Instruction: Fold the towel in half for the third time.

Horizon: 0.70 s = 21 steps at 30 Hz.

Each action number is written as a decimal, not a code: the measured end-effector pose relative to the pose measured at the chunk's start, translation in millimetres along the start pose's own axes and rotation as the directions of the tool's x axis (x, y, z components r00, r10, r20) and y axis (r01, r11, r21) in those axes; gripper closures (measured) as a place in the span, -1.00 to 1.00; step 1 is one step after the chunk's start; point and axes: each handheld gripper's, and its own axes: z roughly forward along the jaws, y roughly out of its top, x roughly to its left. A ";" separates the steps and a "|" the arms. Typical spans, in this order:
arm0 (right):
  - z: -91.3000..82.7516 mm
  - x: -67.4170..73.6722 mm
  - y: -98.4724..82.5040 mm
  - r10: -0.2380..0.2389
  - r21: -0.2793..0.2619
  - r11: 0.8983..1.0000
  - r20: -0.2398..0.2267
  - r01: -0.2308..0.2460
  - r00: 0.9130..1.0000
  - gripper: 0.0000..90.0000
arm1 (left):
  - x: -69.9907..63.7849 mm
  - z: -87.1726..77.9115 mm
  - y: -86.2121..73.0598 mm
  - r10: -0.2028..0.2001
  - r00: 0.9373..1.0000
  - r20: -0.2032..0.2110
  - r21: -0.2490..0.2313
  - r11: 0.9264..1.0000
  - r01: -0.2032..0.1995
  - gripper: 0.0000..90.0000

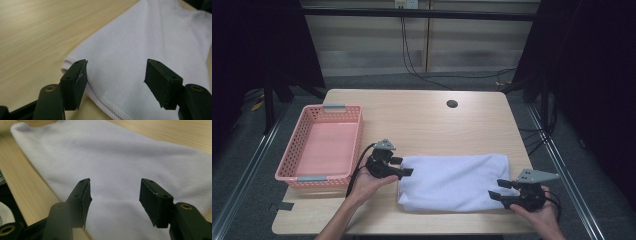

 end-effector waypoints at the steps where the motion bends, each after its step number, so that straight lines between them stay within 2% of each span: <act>1: 2.0 6.8 1.9 -0.010 -0.003 1.000 -0.014 0.010 1.000 -0.08 | 1.3 0.1 1.7 -0.008 1.000 -0.001 -0.014 1.000 0.008 -0.24; 2: 4.3 11.6 4.0 -0.014 -0.007 1.000 -0.031 0.013 0.999 -0.08 | 5.4 0.7 5.1 -0.011 1.000 0.006 -0.012 1.000 0.011 -0.22; 4: 16.0 26.7 13.0 -0.026 -0.001 1.000 -0.086 0.026 0.996 -0.10 | 10.7 2.6 9.2 -0.006 1.000 -0.015 -0.007 1.000 0.006 -0.21; 5: 21.3 31.6 16.4 -0.033 -0.001 0.999 -0.110 0.033 0.993 -0.10 | 14.4 4.1 10.8 -0.024 1.000 -0.015 -0.014 1.000 0.024 -0.21; 7: 40.2 46.3 27.5 -0.043 0.012 0.999 -0.184 0.046 0.982 -0.10 | 20.6 6.7 13.0 -0.043 0.999 -0.012 -0.030 0.999 0.042 -0.22; 8: 47.1 50.5 31.4 -0.049 0.014 0.998 -0.201 0.053 0.978 -0.09 | 23.0 7.5 13.8 -0.053 0.999 -0.013 -0.034 0.998 0.052 -0.21; 9: 56.6 55.8 36.9 -0.048 0.019 0.998 -0.232 0.054 0.972 -0.07 | 23.9 9.1 14.3 -0.064 0.998 -0.016 -0.048 0.997 0.063 -0.21; 10: 69.3 62.1 43.8 -0.055 0.024 0.998 -0.267 0.064 0.962 -0.05 | 24.2 10.2 14.4 -0.057 0.998 -0.019 -0.045 0.997 0.056 -0.21; 13: 100.0 81.8 59.7 -0.091 0.053 0.992 -0.330 0.115 0.940 -0.03 | 23.1 13.7 11.7 -0.050 0.999 -0.020 -0.034 0.998 0.049 -0.21; 14: 107.1 87.2 63.2 -0.098 0.055 0.991 -0.342 0.124 0.935 -0.03 | 23.1 15.5 8.9 -0.043 0.999 -0.017 -0.021 0.999 0.043 -0.21; 15: 120.2 98.4 69.3 -0.111 0.062 0.988 -0.378 0.145 0.919 -0.04 | 22.4 16.7 7.8 -0.044 0.999 -0.027 -0.020 0.999 0.044 -0.22; 16: 125.6 104.4 71.8 -0.118 0.071 0.985 -0.386 0.157 0.915 -0.09 | 22.8 16.2 7.1 -0.037 0.999 -0.034 -0.007 0.999 0.036 -0.22; 19: 147.6 122.5 77.0 -0.158 0.081 0.975 -0.405 0.208 0.900 -0.15 | 25.0 13.3 5.0 -0.052 0.998 -0.032 -0.023 0.998 0.052 -0.23; 21: 159.6 128.7 78.6 -0.163 0.082 0.973 -0.411 0.214 0.897 -0.17 | 26.5 10.9 4.3 -0.051 0.998 -0.029 -0.024 0.998 0.051 -0.23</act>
